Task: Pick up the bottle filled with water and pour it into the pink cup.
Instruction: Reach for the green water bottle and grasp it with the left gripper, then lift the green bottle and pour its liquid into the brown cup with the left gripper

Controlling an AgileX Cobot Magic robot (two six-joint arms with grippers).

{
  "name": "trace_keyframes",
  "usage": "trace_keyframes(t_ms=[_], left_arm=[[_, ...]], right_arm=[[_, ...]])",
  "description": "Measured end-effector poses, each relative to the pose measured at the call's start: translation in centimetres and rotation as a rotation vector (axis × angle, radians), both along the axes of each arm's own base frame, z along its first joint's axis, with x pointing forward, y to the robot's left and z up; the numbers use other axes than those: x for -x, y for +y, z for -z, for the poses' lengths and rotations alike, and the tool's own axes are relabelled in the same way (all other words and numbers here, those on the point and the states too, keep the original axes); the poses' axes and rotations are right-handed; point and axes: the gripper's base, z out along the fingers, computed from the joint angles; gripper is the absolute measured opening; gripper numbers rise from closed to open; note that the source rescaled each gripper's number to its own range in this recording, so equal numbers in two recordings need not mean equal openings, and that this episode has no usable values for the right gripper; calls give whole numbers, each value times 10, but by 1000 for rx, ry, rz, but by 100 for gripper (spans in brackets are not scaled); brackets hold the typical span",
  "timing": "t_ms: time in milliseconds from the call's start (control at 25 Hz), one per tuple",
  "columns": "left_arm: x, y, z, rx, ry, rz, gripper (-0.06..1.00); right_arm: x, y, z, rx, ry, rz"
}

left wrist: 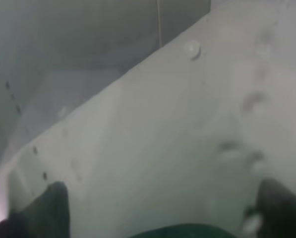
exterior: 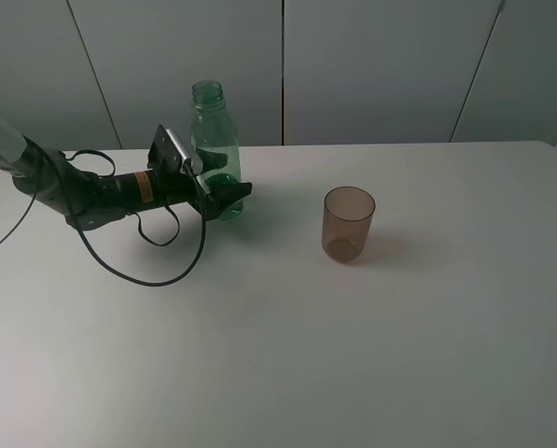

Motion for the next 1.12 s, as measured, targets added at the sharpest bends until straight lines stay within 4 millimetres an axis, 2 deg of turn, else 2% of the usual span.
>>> trace_keyframes(t_ms=[80,120,160,200,240,880,1000,1120], left_arm=[[0,0,1,2,2,1,100],[0,0,1,3,5,-1,95],[0,0,1,4,7,-2,79],[0,0,2,7,9,-3,45],[0,0,2,9,10,-3,3],[4,-2,2,11,0,40,1],[5,-4,-7,-10,-27,81,1],[5,-6,-26,-41,-62,121,1]], right_arm=[[0,0,0,0,0,0],[0,0,0,0,0,0],[0,0,0,0,0,0],[0,0,0,0,0,0],[0,0,0,0,0,0],[0,0,0,0,0,0],[0,0,0,0,0,0],[0,0,0,0,0,0]])
